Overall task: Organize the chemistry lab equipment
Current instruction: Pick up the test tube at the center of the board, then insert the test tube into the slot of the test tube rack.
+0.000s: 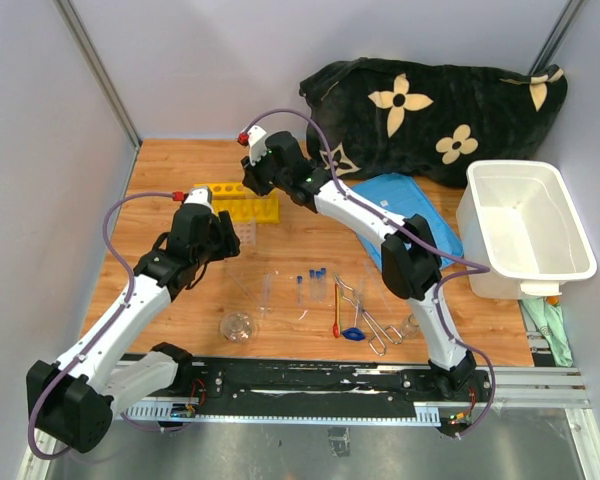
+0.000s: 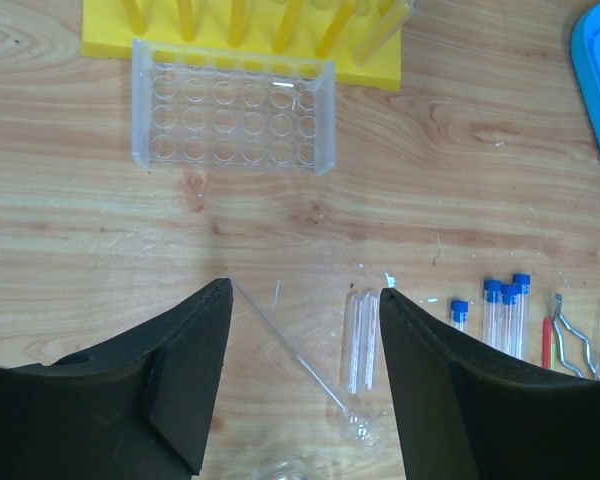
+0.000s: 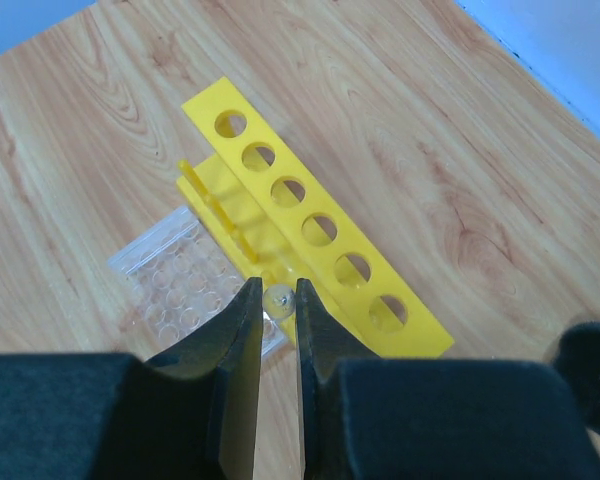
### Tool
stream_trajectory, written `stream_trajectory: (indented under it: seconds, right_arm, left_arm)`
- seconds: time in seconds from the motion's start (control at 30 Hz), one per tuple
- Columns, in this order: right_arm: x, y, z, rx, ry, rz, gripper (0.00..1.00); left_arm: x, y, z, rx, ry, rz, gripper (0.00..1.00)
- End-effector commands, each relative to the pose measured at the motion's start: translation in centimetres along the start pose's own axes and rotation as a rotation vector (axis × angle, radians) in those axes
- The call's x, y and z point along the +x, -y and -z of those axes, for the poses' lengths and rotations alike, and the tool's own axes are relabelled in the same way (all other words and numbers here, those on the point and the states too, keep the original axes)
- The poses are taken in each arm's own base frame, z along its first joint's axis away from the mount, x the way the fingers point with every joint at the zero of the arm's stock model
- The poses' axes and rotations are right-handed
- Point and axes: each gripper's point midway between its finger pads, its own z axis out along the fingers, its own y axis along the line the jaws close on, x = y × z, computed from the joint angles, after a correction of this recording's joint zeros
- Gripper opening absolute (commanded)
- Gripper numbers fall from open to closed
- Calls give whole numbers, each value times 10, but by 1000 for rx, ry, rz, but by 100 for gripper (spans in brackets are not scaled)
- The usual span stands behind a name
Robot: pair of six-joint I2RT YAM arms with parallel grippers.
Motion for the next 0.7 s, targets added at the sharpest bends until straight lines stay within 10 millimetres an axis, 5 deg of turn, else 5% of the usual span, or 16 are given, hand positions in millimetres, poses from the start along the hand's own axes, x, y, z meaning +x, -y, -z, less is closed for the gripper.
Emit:
stream_trajectory:
  seconds: [0.0, 0.67]
  right_arm:
    - [-7, -8, -9, -12, 9, 34, 1]
    - [29, 0, -26, 11, -63, 42, 0]
  left_arm:
    - [6, -4, 2, 22, -23, -8, 66]
    - [8, -1, 3, 45, -27, -9, 70]
